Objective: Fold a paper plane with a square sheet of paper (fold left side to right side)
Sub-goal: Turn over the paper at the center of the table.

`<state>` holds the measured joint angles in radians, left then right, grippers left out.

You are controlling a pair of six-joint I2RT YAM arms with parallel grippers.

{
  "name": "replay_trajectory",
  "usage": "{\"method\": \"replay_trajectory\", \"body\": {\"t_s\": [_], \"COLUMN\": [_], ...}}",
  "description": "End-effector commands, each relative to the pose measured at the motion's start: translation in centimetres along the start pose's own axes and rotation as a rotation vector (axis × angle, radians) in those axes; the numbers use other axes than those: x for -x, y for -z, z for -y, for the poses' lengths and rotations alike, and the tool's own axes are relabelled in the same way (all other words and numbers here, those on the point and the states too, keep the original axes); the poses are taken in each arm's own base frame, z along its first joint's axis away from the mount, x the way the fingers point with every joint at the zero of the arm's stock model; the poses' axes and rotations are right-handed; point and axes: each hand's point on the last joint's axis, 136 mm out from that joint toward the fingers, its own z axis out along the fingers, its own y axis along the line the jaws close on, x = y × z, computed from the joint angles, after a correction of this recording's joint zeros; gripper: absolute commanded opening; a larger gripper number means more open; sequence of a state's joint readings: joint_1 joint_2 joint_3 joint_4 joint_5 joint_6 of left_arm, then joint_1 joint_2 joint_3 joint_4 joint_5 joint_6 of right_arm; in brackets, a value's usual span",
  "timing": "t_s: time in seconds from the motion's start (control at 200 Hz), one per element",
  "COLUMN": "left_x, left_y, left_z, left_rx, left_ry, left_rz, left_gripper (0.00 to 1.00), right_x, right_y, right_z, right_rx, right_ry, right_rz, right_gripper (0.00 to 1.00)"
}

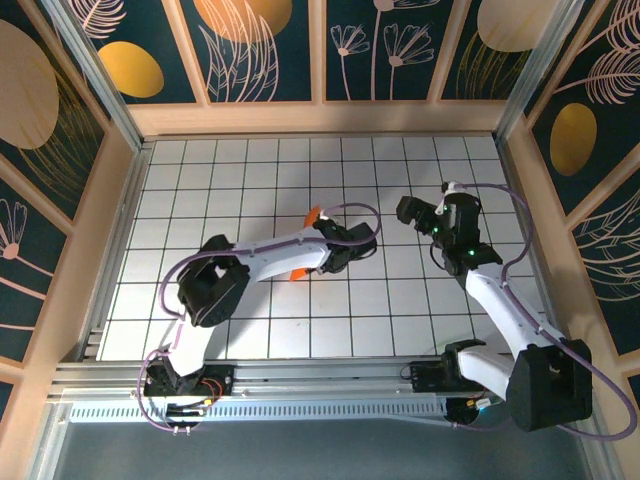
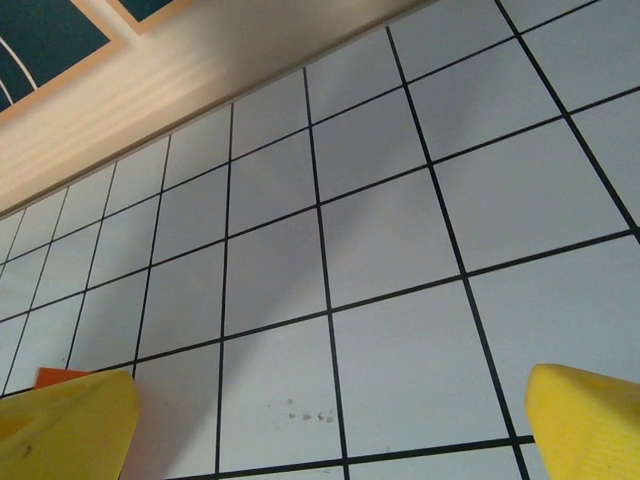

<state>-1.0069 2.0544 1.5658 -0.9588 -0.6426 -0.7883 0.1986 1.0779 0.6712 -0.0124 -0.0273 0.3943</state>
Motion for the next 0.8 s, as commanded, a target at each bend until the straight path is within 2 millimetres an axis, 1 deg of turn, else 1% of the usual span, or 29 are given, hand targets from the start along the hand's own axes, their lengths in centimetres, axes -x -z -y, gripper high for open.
{"method": "replay_trajectory", "body": {"t_s": [0.0, 0.045, 0.1, 0.11, 0.145, 0.285, 0.395, 0.586, 0.736, 0.796], "left_x": [-0.7, -0.9, -1.0, -0.7, -0.6, -0.6, -0.5, 0.9, 2.0, 2.6], "left_y": [-0.1, -0.2, -0.1, -0.1, -0.1, -0.3, -0.8, -1.0, -0.5, -0.1], "left_z": [0.4, 1.4, 2.5, 3.0, 3.7, 5.7, 6.6, 7.6, 8.8, 8.9], "left_rx": [-0.011, -0.068, -0.133, -0.153, -0.194, -0.300, -0.364, -0.497, -0.626, -0.676], "left_ry": [0.026, 0.045, 0.067, 0.081, 0.096, 0.123, 0.146, 0.210, 0.252, 0.271], "left_rz": [-0.044, -0.053, -0.063, -0.052, -0.056, -0.095, -0.121, -0.133, -0.135, -0.126], "left_gripper": [0.00, 0.00, 0.06, 0.06, 0.09, 0.14, 0.17, 0.27, 0.43, 0.46], "right_x": [-0.2, -0.3, -0.5, -0.5, -0.6, -1.0, -1.3, -2.0, -2.5, -2.6], "right_y": [0.2, 0.1, 0.0, 0.0, -0.1, -0.4, -0.6, -0.8, -1.1, -1.3], "right_z": [0.6, 0.6, 0.6, 0.6, 0.6, 0.5, 0.3, 0.3, 0.3, 0.1], "right_rx": [0.002, 0.007, 0.014, 0.015, 0.019, 0.034, 0.045, 0.057, 0.069, 0.085], "right_ry": [-0.007, -0.012, -0.017, -0.016, -0.017, -0.020, -0.023, -0.024, -0.022, -0.024], "right_rz": [0.001, -0.003, -0.009, -0.011, -0.015, -0.035, -0.047, -0.068, -0.099, -0.112], "right_gripper": [0.99, 0.99, 0.99, 0.99, 0.99, 0.99, 0.99, 0.99, 0.99, 0.99]}}
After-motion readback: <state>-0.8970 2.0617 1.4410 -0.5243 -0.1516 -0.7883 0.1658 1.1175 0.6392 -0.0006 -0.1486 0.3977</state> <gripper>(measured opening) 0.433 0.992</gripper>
